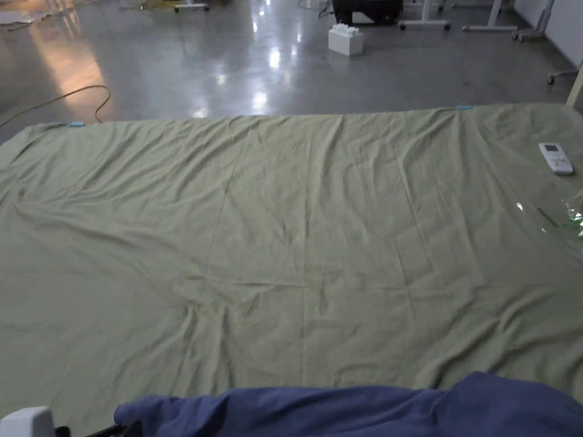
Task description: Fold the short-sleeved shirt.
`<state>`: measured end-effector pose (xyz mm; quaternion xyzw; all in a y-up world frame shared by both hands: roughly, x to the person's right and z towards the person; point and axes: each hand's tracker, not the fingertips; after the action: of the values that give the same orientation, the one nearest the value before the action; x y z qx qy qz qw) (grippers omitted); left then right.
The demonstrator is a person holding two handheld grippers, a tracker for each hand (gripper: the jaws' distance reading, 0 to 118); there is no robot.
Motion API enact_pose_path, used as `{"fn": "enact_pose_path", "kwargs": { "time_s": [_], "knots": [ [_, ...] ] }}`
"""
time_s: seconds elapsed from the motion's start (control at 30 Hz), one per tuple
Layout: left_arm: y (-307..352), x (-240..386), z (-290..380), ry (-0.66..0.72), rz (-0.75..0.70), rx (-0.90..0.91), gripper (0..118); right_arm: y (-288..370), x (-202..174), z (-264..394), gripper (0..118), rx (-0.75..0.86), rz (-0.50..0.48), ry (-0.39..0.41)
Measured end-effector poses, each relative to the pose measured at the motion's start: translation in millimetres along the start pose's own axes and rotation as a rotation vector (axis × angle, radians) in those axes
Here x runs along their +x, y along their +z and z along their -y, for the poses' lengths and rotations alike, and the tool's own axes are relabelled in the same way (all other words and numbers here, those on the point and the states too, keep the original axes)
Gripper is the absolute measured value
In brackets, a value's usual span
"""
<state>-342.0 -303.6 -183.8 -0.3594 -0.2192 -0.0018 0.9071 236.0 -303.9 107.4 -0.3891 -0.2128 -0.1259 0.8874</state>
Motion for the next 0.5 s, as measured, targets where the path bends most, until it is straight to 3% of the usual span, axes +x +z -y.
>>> {"fn": "enact_pose_path", "kwargs": {
  "time_s": [0.1, 0.2, 0.27, 0.37, 0.47, 0.5],
  "knots": [
    [58.4, 21.5, -21.6, -0.067, -0.032, 0.235, 102, 35.9, -8.9, -10.8, 85, 0.155, -0.022, -0.045],
    [124.1, 57.6, -34.0, -0.033, -0.034, 0.435, 102, 79.5, -27.8, -15.3, 85, 0.354, -0.086, -0.070],
    [155.2, 82.5, -33.7, -0.107, -0.034, 0.552, 102, 102.3, -46.7, -14.0, 85, 0.477, -0.122, -0.067],
    [176.9, 113.9, -32.1, -0.173, -0.149, 0.619, 101, 127.3, -73.2, -18.3, 85, 0.601, -0.126, -0.018],
    [181.5, 132.1, -35.8, -0.159, -0.128, 0.626, 95, 140.5, -101.5, -28.4, 85, 0.671, -0.127, 0.060],
    [182.8, 136.2, -37.9, -0.156, -0.112, 0.628, 87, 142.6, -106.2, -31.1, 80, 0.684, -0.140, 0.081]
  ]
}}
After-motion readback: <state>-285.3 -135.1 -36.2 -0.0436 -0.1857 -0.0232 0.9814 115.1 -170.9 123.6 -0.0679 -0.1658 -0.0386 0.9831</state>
